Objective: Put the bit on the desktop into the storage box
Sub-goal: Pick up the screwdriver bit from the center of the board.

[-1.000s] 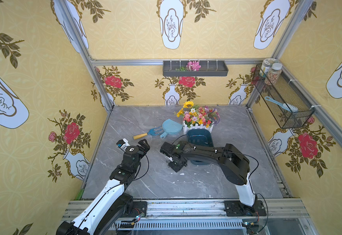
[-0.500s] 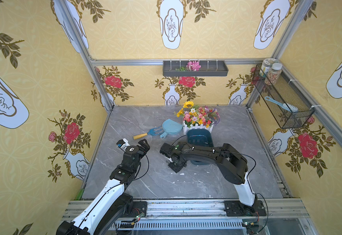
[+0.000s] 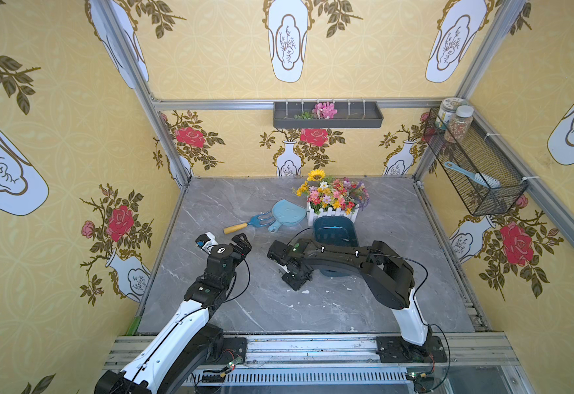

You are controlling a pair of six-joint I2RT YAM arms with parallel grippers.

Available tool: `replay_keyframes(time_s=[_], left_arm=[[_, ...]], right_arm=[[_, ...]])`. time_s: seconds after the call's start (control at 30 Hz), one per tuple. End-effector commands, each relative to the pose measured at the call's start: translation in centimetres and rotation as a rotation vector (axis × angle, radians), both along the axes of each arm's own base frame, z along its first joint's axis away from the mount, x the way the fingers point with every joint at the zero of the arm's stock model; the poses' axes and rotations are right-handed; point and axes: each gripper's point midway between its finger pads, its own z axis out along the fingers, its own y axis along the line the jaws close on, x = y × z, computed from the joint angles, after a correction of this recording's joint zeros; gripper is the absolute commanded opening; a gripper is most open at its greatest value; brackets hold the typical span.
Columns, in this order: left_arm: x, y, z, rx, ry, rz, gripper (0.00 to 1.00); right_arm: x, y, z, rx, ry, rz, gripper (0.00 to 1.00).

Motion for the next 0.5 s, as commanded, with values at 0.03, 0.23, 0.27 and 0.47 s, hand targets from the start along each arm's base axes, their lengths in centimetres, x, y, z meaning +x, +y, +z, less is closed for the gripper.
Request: replay_keyframes(time_s=[0.03,0.23,0.27,0.47], left_arm=[[0.0,0.2,-0.1,-0.002,-0.005,0.01,1.0],[0.0,0.2,-0.3,0.0,0.0,0.009,1.0],[0.1,0.2,-0.3,0.0,0.0,0.01,1.0],[0.1,0.2,-0.4,-0.001,0.002,0.01,1.0]], right_arm=[[-0.2,-0.6,-0.2,-0.014,-0.002,-0.02,0.15],[-0.2,-0.5,0.7,0.005,-0.01,-0.029,0.13],[-0.2,-0.5,0.9,0.007,-0.013,-0.029,0.13],[-0.1,-0.4,1.7,0.028,-0.026,-0.032,0.12]])
